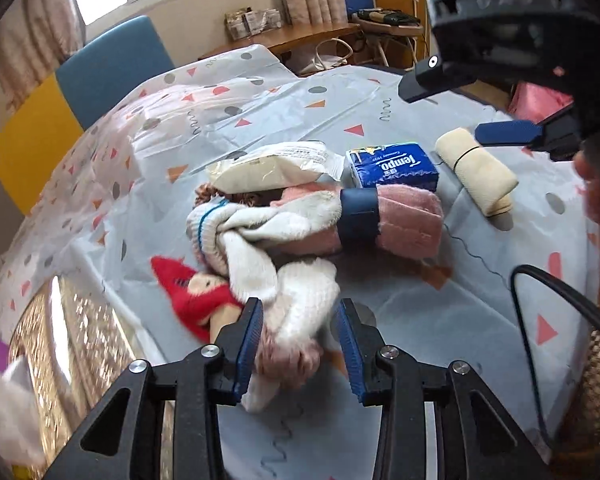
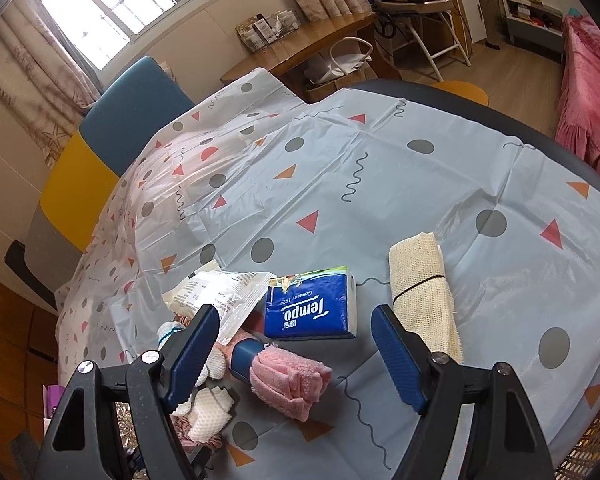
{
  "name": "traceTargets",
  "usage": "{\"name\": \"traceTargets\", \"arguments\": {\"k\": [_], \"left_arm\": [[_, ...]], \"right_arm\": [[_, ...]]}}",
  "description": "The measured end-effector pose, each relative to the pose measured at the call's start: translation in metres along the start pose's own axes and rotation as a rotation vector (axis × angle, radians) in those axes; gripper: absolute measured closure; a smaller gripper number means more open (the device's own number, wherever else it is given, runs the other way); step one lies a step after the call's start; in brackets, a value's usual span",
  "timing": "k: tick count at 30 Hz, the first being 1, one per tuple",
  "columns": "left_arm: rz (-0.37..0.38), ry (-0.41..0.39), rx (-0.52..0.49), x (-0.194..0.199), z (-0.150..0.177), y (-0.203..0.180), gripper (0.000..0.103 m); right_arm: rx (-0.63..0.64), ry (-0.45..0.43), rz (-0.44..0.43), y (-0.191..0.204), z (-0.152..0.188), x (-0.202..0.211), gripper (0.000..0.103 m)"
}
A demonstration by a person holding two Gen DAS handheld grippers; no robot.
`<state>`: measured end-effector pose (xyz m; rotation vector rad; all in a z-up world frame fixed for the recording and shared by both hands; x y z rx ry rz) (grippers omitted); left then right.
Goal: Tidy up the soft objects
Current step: 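Move both tools back to the pile of soft items, then grasp the white cloth with pink scrunchie with the left gripper while the right gripper grasps the grey gloves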
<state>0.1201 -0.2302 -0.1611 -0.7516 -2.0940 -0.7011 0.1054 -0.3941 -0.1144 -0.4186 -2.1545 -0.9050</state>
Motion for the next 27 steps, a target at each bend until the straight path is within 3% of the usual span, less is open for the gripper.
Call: {"name": "traceTargets", "arguments": {"k": [4, 5, 6, 13, 15, 19, 21, 27], "left_arm": [[-0.027, 0.042, -0.037, -0.026, -0.001, -0.006, 0.062], [-0.030, 0.048, -0.040, -0.028, 0.001, -0.008, 0.073], [-0.023, 0.044, -0.039, -0.027, 0.005, -0.009, 0.077], [0.133, -0.033, 0.043, 0.022, 0.044, -0.017, 0.082], [0.198, -0.046, 0.083, 0.033, 0.060, -0.019, 0.076], [0.210, -0.067, 0.120, 0.046, 0.072, -0.021, 0.071], [0.215, -0.069, 0.121, 0.051, 0.069, -0.022, 0.062], [0.112, -0.095, 0.063, 0.063, 0.062, -0.009, 0.049]], "right_arm": [[-0.002, 0.012, -0.003, 0.000, 0.001, -0.003, 0.023], [-0.003, 0.012, -0.003, -0.001, 0.001, -0.003, 0.023], [-0.005, 0.012, -0.004, -0.002, 0.001, -0.003, 0.023], [-0.029, 0.021, -0.007, -0.006, 0.000, -0.005, 0.023], [-0.022, 0.022, -0.007, -0.005, 0.000, -0.005, 0.023], [-0.010, 0.029, 0.002, -0.004, 0.001, -0.006, 0.023], [-0.011, 0.032, 0.003, -0.004, 0.002, -0.006, 0.023], [-0.004, 0.067, -0.028, 0.001, 0.006, -0.011, 0.023]]}}
Point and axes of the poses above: each gripper's, at about its wrist camera, not at the fingertips, and x roughly against the way its jaws point, y to its left, z to its underside, the point moved 7 cm from there along -x, roughly the way its jaws point, and after that the axes turned 1 degree about -x, right-handed, at the moved point
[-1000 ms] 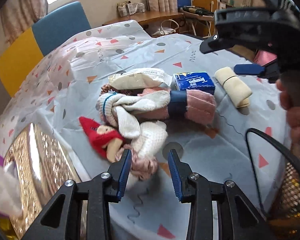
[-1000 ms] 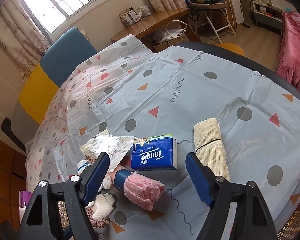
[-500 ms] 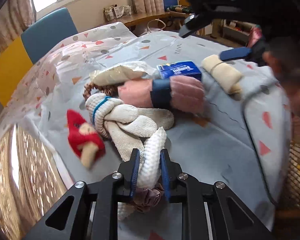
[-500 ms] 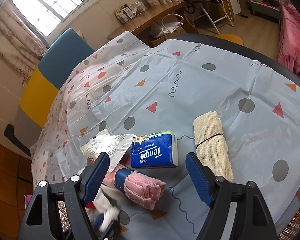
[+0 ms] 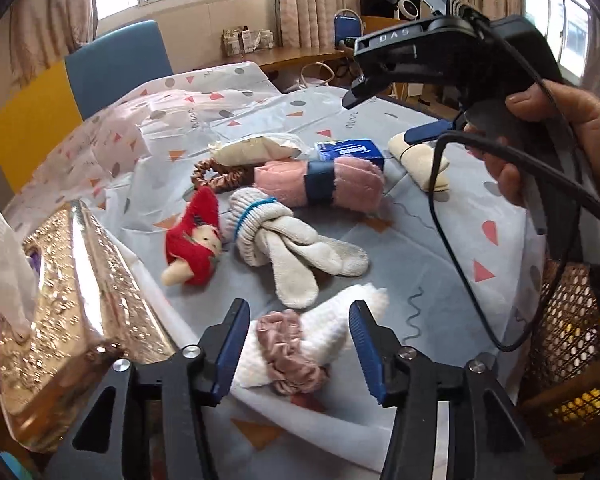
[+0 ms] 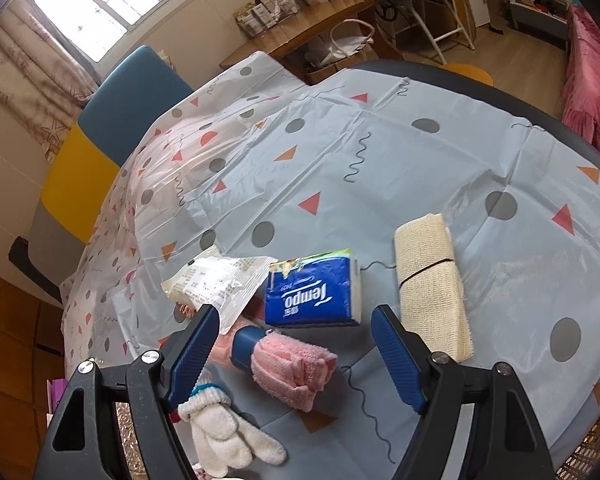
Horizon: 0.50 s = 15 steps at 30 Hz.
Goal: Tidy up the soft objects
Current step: 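Grasp the white cloth with pink scrunchie with the left gripper while the right gripper grasps the grey gloves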
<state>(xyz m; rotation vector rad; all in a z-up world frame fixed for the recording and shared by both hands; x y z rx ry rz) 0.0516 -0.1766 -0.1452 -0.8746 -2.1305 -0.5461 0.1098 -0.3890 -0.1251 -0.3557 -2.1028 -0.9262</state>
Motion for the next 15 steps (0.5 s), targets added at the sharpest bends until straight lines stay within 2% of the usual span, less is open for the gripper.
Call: {"name": "traceTargets", "arguments": {"k": [2, 6, 8, 10, 13, 15], "left_arm": [[-0.037, 0.025, -0.028, -0.007, 0.004, 0.004, 0.045], [-0.033, 0.032, -0.117, -0.016, 0.014, -0.011, 0.034], [-0.015, 0.055, -0.137, -0.021, 0.024, -0.018, 0.035], [0.001, 0.064, -0.142, -0.024, 0.033, -0.020, 0.037], [0.008, 0.050, -0.110, -0.022, 0.038, -0.018, 0.037], [0.023, 0.044, -0.084, -0.019, 0.038, -0.015, 0.037]], "right_arm": [[0.033, 0.016, -0.038, 0.010, 0.004, -0.002, 0.023], [0.157, 0.107, -0.125, 0.044, 0.024, -0.015, 0.023], [0.230, 0.168, -0.175, 0.063, 0.038, -0.022, 0.023], [0.301, 0.236, -0.216, 0.081, 0.053, -0.030, 0.033], [0.399, 0.352, -0.229, 0.098, 0.081, -0.046, 0.035], [0.462, 0.387, -0.180, 0.102, 0.095, -0.057, 0.035]]}}
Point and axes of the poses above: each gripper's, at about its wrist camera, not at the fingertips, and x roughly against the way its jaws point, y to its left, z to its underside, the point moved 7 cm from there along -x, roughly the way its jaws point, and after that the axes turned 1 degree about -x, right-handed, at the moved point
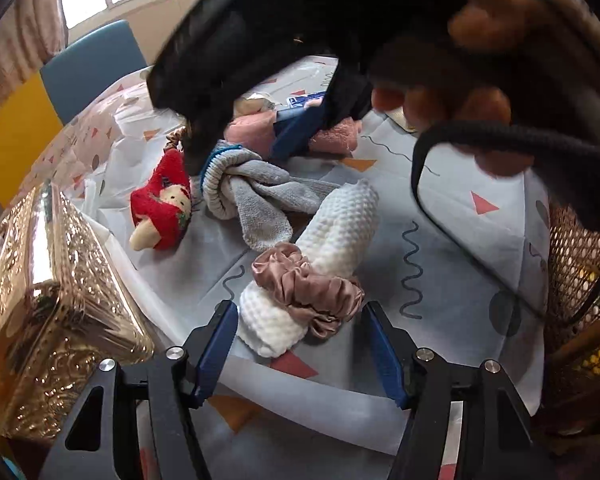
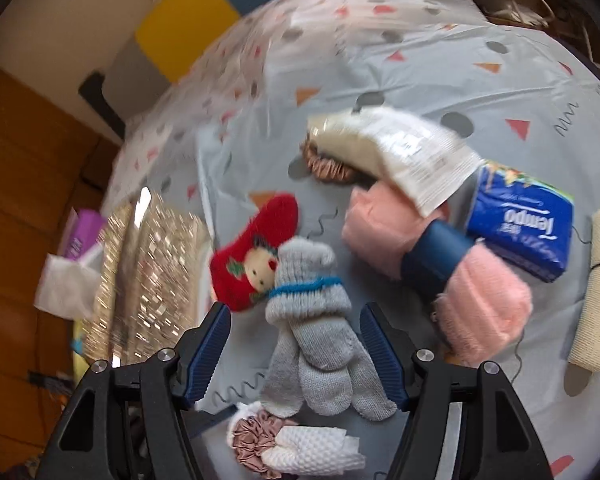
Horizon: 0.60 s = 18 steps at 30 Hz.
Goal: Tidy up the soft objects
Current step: 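Grasp the white cloth with pink scrunchie with the left gripper while the right gripper grasps the grey gloves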
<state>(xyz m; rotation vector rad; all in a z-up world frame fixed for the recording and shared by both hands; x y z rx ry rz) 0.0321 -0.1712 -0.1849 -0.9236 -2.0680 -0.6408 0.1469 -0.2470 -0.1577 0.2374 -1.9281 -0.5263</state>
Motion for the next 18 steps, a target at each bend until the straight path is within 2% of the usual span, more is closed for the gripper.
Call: {"name": "traceTargets", "arguments": {"k": [3, 5, 6, 7, 9, 12, 16, 18], "left_arm": [[0.003, -0.017, 0.005, 0.006, 0.000, 0.002, 0.037], [0.014, -0.028, 0.015, 0.012, 0.000, 0.004, 0.036], [0.020, -0.033, 0.019, 0.015, 0.000, 0.005, 0.035], [0.024, -0.036, 0.024, 0.018, -0.001, 0.005, 0.034], [0.040, -0.047, 0.046, 0.026, -0.002, 0.008, 0.025], [0.049, -0.075, 0.069, 0.038, -0.011, 0.015, 0.022], [0.019, -0.083, 0.007, 0.038, -0.027, 0.011, 0.022], [0.002, -0.064, -0.039, 0.032, -0.031, 0.006, 0.018]], "right_arm": [[0.054, 0.065, 0.073, 0.000, 0.008, -0.020, 0.036], [0.071, 0.114, 0.129, -0.007, 0.015, -0.030, 0.057], [0.078, 0.099, 0.149, -0.009, 0.014, -0.027, 0.072], [0.058, 0.075, 0.132, -0.011, 0.011, -0.021, 0.081], [0.045, 0.005, 0.104, -0.010, 0.003, -0.006, 0.083], [0.009, -0.118, 0.040, -0.010, -0.008, 0.021, 0.083], [-0.050, -0.225, 0.057, -0.023, -0.016, 0.046, 0.083], [-0.107, -0.260, 0.065, -0.035, -0.018, 0.057, 0.083]]}}
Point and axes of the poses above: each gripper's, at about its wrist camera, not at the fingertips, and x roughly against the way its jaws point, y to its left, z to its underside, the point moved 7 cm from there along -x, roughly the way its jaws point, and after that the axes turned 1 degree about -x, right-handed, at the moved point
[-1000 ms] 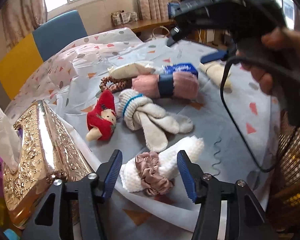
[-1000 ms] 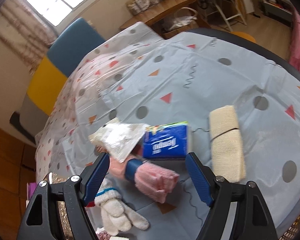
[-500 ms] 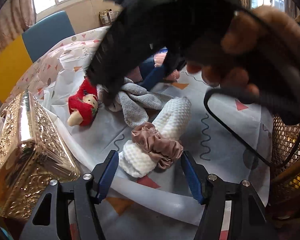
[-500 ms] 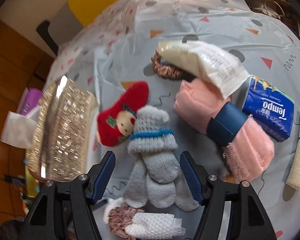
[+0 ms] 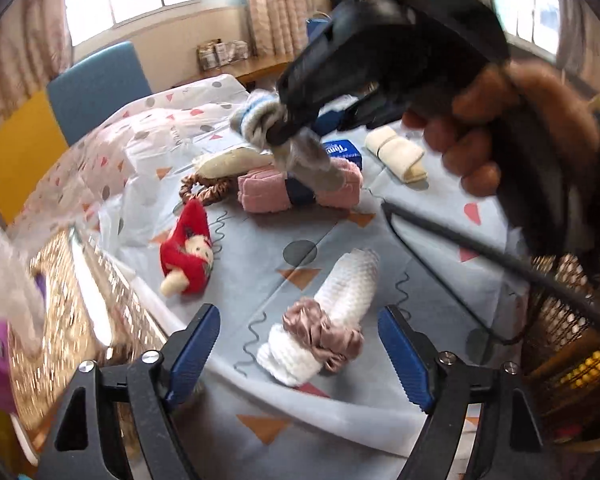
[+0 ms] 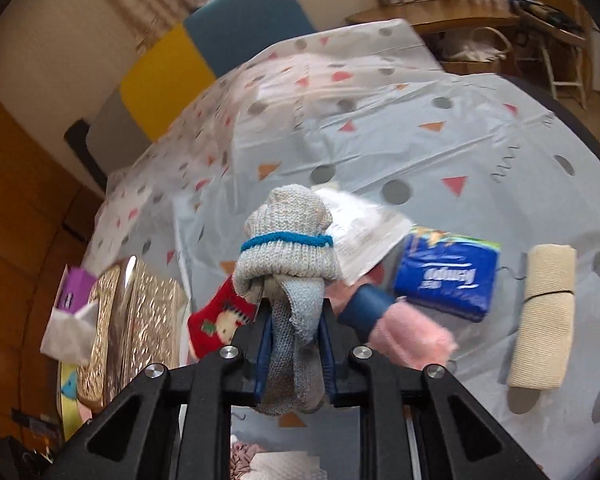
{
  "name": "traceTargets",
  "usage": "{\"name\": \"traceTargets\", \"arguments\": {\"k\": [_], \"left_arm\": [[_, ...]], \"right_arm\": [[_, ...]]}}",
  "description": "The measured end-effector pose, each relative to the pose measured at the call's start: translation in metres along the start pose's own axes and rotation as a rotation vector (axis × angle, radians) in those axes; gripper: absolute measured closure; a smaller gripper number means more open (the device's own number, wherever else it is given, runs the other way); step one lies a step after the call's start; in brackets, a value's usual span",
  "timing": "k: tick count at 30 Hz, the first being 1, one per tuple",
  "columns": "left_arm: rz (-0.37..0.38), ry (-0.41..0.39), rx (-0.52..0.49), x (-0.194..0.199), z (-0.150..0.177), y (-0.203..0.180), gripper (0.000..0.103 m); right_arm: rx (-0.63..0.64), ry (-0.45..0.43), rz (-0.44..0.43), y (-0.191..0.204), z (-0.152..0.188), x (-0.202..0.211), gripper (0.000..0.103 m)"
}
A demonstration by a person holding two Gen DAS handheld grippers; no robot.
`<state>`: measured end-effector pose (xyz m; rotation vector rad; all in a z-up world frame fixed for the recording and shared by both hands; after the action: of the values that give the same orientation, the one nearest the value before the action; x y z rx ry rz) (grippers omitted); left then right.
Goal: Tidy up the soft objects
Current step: 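Grasp the white cloth with pink scrunchie with the left gripper while the right gripper grasps the grey gloves, then carry the white cloth with scrunchie into the gold tray and release it with the left gripper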
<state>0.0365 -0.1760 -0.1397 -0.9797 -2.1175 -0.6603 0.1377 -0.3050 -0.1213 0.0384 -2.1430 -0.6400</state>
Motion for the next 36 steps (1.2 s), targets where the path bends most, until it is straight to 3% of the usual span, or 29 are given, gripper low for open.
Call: {"name": "traceTargets", "arguments": {"k": [3, 7, 8, 9, 11, 14, 20, 27, 30, 32, 34, 36], "left_arm": [[-0.016, 0.029, -0.081, -0.018, -0.004, -0.006, 0.017], [-0.024, 0.076, -0.142, -0.042, -0.005, -0.013, 0.018], [-0.022, 0.091, -0.143, -0.048, -0.004, -0.014, 0.025], [-0.015, 0.118, -0.148, -0.055, -0.001, -0.016, 0.041], [0.033, 0.124, -0.113, -0.057, 0.002, -0.019, 0.059], [0.028, 0.120, -0.060, -0.054, 0.002, -0.017, 0.065], [0.054, 0.065, 0.019, -0.026, 0.004, -0.016, 0.066], [0.046, -0.015, 0.082, 0.019, 0.000, -0.002, 0.065], [0.065, -0.074, 0.167, 0.049, -0.005, 0.017, 0.065], [0.071, -0.120, 0.244, 0.074, -0.007, 0.035, 0.065], [0.067, -0.177, 0.345, 0.101, -0.004, 0.062, 0.065], [0.038, -0.211, 0.466, 0.123, 0.008, 0.096, 0.065]], "right_arm": [[-0.126, -0.044, -0.069, -0.014, -0.013, 0.012, 0.083], [-0.195, -0.073, -0.058, -0.030, -0.020, 0.018, 0.083], [-0.203, -0.069, -0.063, -0.032, -0.020, 0.018, 0.083], [-0.194, -0.071, -0.052, -0.032, -0.022, 0.018, 0.083], [-0.170, -0.074, -0.030, -0.029, -0.023, 0.017, 0.083], [-0.166, -0.077, -0.018, -0.031, -0.023, 0.018, 0.083], [-0.106, -0.070, 0.091, -0.035, -0.020, 0.014, 0.083], [-0.151, -0.135, 0.113, -0.048, -0.024, 0.028, 0.083], [-0.117, -0.117, 0.108, -0.041, -0.022, 0.024, 0.083], [-0.049, -0.120, 0.154, -0.031, -0.021, 0.021, 0.083], [0.025, -0.133, 0.220, -0.024, -0.020, 0.021, 0.083], [0.040, -0.129, 0.212, -0.020, -0.018, 0.020, 0.083]]}}
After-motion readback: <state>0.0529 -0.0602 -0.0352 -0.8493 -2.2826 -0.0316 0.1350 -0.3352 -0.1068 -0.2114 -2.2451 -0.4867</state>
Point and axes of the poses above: each gripper's, at about its wrist camera, not at the fingertips, and x roughly against the way its jaws point, y to its left, z to its underside, the point moved 7 cm from there along -x, roughly the way its jaws point, and after that the axes turned 1 degree about -x, right-handed, at the moved point
